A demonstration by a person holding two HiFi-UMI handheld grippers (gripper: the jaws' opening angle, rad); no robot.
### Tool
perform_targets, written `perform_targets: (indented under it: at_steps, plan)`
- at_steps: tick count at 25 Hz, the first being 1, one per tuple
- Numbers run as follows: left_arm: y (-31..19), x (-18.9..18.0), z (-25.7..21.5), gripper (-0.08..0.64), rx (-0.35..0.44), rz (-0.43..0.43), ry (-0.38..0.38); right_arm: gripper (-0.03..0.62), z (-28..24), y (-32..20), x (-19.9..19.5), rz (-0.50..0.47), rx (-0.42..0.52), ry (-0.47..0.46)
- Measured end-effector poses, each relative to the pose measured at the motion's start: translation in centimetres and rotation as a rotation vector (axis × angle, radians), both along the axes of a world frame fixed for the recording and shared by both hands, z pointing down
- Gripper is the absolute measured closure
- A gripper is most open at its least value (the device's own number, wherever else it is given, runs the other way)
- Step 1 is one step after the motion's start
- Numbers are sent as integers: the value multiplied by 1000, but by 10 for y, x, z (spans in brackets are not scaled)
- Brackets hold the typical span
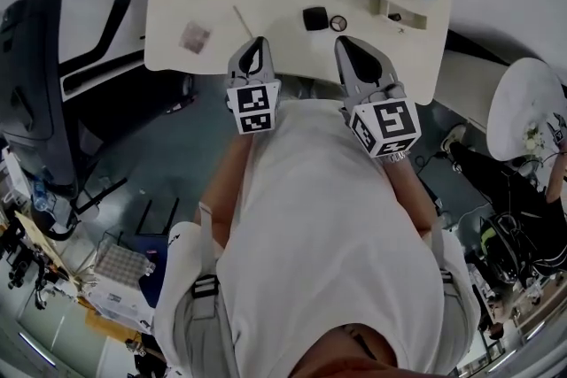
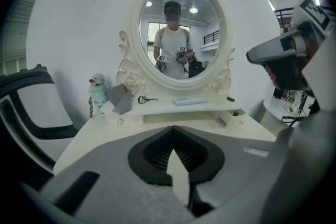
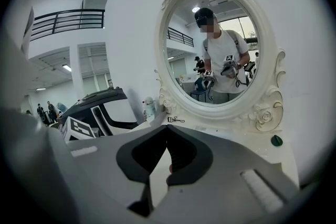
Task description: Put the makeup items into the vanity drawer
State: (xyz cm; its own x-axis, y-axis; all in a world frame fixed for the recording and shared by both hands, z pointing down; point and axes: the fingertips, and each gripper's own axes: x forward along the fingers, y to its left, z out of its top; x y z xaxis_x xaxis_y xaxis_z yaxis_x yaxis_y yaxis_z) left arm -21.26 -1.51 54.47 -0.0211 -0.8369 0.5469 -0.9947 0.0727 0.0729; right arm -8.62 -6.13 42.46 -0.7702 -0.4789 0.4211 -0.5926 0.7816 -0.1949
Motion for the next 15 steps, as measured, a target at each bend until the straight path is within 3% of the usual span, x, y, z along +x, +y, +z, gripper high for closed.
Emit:
perform_targets:
  at_steps: [5, 8, 10, 13, 15]
  plan:
    - [15, -25, 32, 552, -85, -127, -22, 584, 2, 6, -11, -30, -4, 3]
    - [24, -37, 59, 552, -141, -231, 36, 584, 2, 7, -12, -33, -2, 5]
    - [29, -41, 82, 499, -192, -286, 86, 584, 3, 6, -11, -26, -1, 8]
    - [32, -42, 105, 465, -246, -327, 133, 584, 4, 6, -7, -11, 1, 15]
    - [30, -43, 111, 457, -257, -332, 123, 584, 4, 6, -3, 2, 3, 19]
